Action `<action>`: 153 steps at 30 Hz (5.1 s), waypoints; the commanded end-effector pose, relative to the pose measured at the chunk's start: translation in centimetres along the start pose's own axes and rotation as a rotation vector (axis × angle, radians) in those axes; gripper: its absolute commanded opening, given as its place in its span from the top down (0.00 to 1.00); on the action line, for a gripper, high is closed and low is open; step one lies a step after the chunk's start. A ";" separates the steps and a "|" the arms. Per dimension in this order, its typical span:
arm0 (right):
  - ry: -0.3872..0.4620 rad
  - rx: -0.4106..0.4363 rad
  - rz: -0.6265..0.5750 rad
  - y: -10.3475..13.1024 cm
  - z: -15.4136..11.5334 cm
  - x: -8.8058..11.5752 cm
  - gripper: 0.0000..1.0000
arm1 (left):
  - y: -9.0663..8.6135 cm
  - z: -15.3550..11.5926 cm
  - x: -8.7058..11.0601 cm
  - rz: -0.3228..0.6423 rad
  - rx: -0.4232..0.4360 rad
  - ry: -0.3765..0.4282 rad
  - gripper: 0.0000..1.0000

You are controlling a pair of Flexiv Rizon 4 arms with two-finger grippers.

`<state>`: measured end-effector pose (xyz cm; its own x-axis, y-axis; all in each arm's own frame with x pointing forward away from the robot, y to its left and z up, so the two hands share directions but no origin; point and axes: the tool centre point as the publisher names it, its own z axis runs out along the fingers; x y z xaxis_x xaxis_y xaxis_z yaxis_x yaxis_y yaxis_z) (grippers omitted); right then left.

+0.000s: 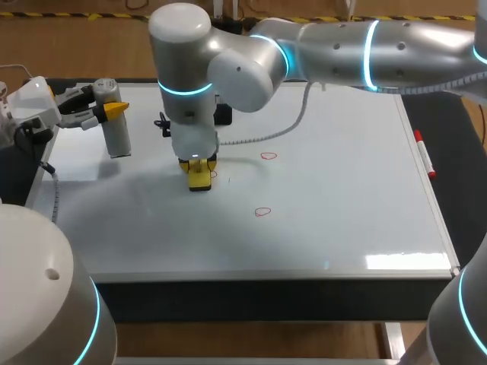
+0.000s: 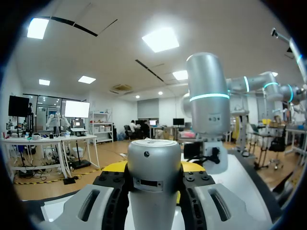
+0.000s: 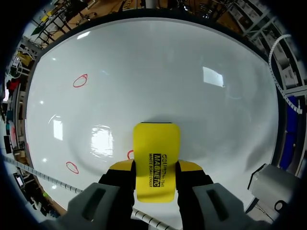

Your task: Pick up the inspection probe, press it on each red-marked spot on the whiteboard one by one, put down the probe, pick up the eraser, and wipe off all the red marks.

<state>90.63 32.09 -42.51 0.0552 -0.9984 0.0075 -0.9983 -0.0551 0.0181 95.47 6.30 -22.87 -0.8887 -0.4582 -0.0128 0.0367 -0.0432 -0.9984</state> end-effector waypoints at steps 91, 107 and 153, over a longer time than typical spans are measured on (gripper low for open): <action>0.024 -0.011 0.698 -4.7 -3.3 40.6 1.00 | -0.1 0.0 0.1 0.001 0.000 -0.001 1.00; 0.024 -0.011 0.698 -4.7 -3.3 40.6 1.00 | -0.1 0.0 0.1 0.001 0.000 -0.001 1.00; 0.024 -0.011 0.698 -4.7 -3.3 40.6 1.00 | 0.2 21.4 14.6 -0.020 0.123 0.232 1.00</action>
<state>97.54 -8.11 -39.01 -0.5997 -0.7992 0.0397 -0.7995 0.6006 0.0131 91.18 -17.56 -21.79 -0.9699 -0.2428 -0.0193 0.0599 -0.1608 -0.9852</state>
